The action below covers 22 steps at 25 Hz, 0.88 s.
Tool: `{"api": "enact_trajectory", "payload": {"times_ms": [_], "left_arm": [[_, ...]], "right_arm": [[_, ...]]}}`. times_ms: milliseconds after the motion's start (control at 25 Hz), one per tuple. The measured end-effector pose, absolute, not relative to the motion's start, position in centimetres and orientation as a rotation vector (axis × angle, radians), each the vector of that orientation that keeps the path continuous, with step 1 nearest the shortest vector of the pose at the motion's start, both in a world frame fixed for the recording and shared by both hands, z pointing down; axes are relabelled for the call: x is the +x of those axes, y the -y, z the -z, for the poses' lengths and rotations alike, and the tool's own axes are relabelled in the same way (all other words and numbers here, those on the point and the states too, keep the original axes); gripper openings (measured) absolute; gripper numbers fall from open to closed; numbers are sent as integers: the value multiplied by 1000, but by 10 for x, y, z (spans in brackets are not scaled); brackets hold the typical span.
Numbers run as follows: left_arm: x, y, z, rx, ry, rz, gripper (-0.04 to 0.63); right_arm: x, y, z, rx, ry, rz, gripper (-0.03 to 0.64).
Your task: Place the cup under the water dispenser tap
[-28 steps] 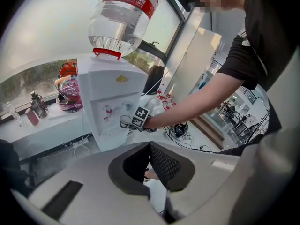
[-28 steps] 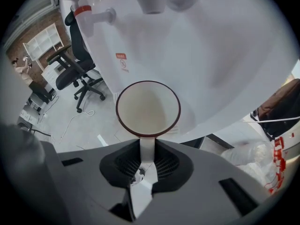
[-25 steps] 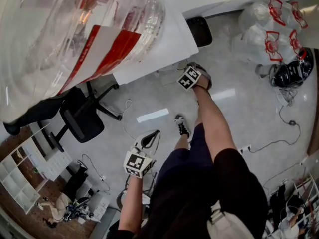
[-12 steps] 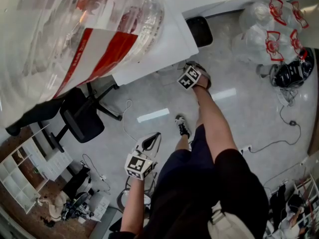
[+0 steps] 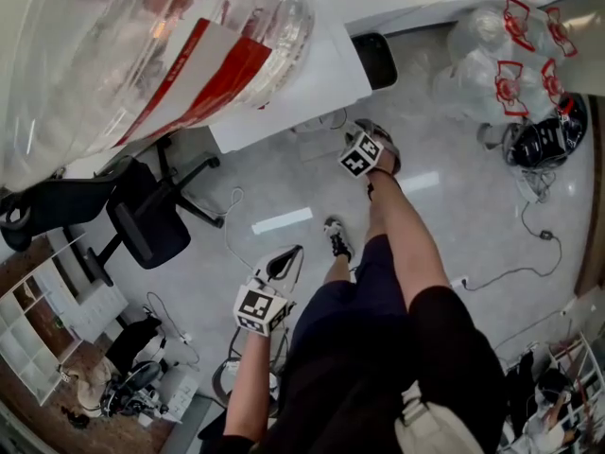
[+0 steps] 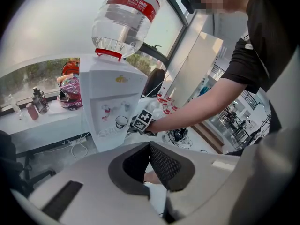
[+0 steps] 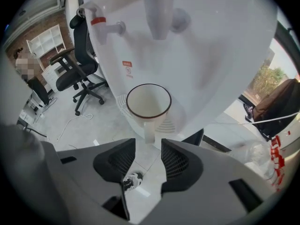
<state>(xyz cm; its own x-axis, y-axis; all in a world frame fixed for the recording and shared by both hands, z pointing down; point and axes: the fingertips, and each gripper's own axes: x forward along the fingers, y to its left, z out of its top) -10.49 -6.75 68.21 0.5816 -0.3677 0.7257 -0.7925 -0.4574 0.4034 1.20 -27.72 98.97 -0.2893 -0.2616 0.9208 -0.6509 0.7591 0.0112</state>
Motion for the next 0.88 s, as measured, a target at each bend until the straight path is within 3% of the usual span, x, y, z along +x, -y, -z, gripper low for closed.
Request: {"api": "enact_trajectory", "payload": {"times_ms": [160, 600, 880], "left_arm": [[-102, 70, -674, 2100, 928, -684, 0], [-123, 55, -638, 2174, 960, -616, 0], [-138, 50, -633, 2177, 984, -552, 0]], "right_arm": [[36, 235, -980, 687, 1854, -452, 172], [82, 77, -905, 558, 1829, -628, 20], [50, 53, -827, 583, 1986, -729, -5]]}}
